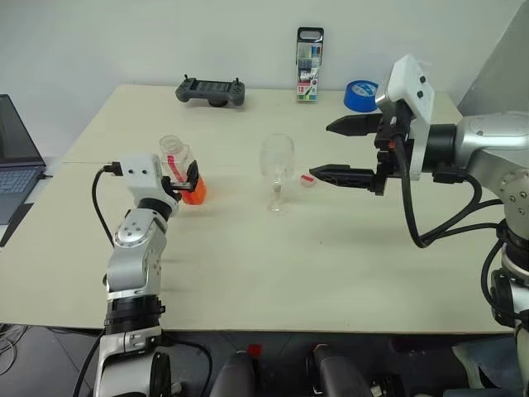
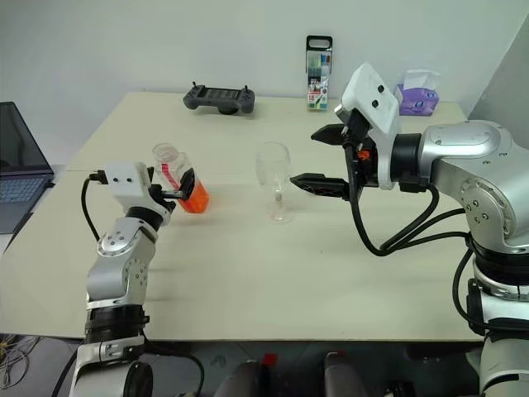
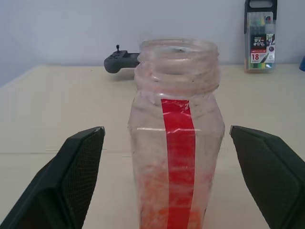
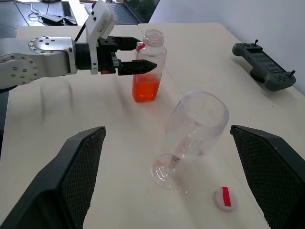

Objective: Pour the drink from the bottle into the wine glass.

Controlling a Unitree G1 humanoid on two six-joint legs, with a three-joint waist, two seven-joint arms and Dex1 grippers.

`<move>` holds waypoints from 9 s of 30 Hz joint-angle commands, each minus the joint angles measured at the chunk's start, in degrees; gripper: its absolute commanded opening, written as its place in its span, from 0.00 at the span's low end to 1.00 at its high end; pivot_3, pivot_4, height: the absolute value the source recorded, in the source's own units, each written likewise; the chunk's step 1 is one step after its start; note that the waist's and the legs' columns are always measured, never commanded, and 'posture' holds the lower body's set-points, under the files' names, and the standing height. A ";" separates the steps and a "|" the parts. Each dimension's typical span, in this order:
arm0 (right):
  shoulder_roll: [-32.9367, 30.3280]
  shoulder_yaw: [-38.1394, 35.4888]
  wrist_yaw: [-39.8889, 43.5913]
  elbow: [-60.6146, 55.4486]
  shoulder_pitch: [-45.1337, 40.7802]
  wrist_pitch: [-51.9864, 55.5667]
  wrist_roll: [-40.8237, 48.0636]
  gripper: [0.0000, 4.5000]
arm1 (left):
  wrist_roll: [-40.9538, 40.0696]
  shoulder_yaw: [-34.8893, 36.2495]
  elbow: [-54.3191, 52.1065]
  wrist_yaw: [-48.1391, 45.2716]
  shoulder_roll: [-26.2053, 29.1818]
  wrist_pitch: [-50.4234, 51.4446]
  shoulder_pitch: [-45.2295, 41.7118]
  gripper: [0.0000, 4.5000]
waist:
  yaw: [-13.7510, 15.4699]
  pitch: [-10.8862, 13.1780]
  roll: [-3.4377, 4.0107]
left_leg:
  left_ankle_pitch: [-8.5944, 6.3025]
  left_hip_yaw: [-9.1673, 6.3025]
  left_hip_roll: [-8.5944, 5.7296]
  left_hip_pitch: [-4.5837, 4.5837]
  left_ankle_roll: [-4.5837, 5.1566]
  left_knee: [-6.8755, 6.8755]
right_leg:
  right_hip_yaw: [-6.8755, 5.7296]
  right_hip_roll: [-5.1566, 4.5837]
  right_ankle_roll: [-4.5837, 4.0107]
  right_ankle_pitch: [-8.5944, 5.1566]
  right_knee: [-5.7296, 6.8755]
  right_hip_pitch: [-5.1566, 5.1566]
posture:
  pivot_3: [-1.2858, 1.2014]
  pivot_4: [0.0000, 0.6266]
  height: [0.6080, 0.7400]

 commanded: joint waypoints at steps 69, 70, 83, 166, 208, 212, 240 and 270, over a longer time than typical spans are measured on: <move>13.23 -3.91 -27.30 -17.52 27.55 -7.09 -1.44 1.00 | 40.99 -31.81 50.44 -7.66 13.26 -56.47 -44.60 0.37 | -0.13 0.05 -0.14 | 0.14 0.08 -0.52 -0.80 0.13 0.78 | 0.04 -0.09 0.48 0.05 1.14 -0.83 | 0.52 0.24 1.00; 13.20 -3.91 -27.32 -17.49 27.57 -7.13 -1.50 1.00 | 40.75 -31.68 50.82 -7.59 12.98 -56.47 -44.77 0.37 | -0.13 0.05 -0.14 | 0.13 0.07 -0.52 -0.80 0.14 0.86 | 0.03 -0.08 0.48 0.05 1.16 -0.80 | 0.52 0.24 1.00; 12.74 -4.35 -27.58 -17.11 26.87 -6.14 -1.14 1.00 | 47.29 -35.57 52.19 -1.40 14.11 -57.52 -46.46 0.37 | -0.16 0.05 -0.14 | 0.13 0.09 -0.52 -0.83 0.14 0.94 | 0.05 -0.09 0.48 0.05 1.16 -0.79 | 0.52 0.24 1.00; 10.92 -3.66 -26.17 -15.13 26.12 -7.59 0.62 1.00 | 57.47 -41.80 53.22 6.70 17.94 -57.18 -53.58 0.37 | -0.17 0.05 -0.14 | 0.13 0.18 -0.54 -0.85 0.14 0.99 | 0.04 -0.09 0.48 0.05 1.20 -0.79 | 0.52 0.24 1.00; 10.46 -4.44 -24.71 -12.41 22.93 -8.65 1.34 1.00 | 44.26 -35.39 53.20 -1.38 15.43 -54.57 -50.20 0.37 | -0.20 0.05 -0.14 | 0.13 0.17 -0.53 -0.85 0.14 1.02 | 0.03 -0.10 0.47 0.06 1.23 -0.79 | 0.52 0.24 1.00; 10.50 -4.74 -24.34 -12.29 22.55 -8.57 1.74 1.00 | 33.08 -28.28 52.60 -8.86 12.66 -50.17 -47.26 0.37 | -0.23 0.05 -0.14 | 0.13 0.18 -0.53 -0.84 0.14 1.03 | 0.05 -0.10 0.47 0.06 1.23 -0.80 | 0.52 0.24 1.00; 15.82 9.91 -20.69 8.65 -6.71 -9.73 -6.99 1.00 | 2.07 -1.39 41.14 -10.39 5.76 -12.80 -27.79 0.37 | -0.25 0.02 -0.14 | 0.13 -0.02 -0.54 -0.81 0.13 1.07 | 0.13 -0.18 0.44 0.08 1.30 -0.87 | 0.52 0.24 1.00; 16.87 11.67 -13.96 7.86 -5.82 -11.61 -12.77 1.00 | 5.13 -4.22 34.62 -7.33 3.94 -11.00 -15.66 0.99 | -0.25 -0.04 -0.11 | 0.13 -0.04 -0.50 -0.80 0.12 1.02 | 0.14 -0.31 0.44 0.09 1.28 -0.90 | 0.52 0.24 1.00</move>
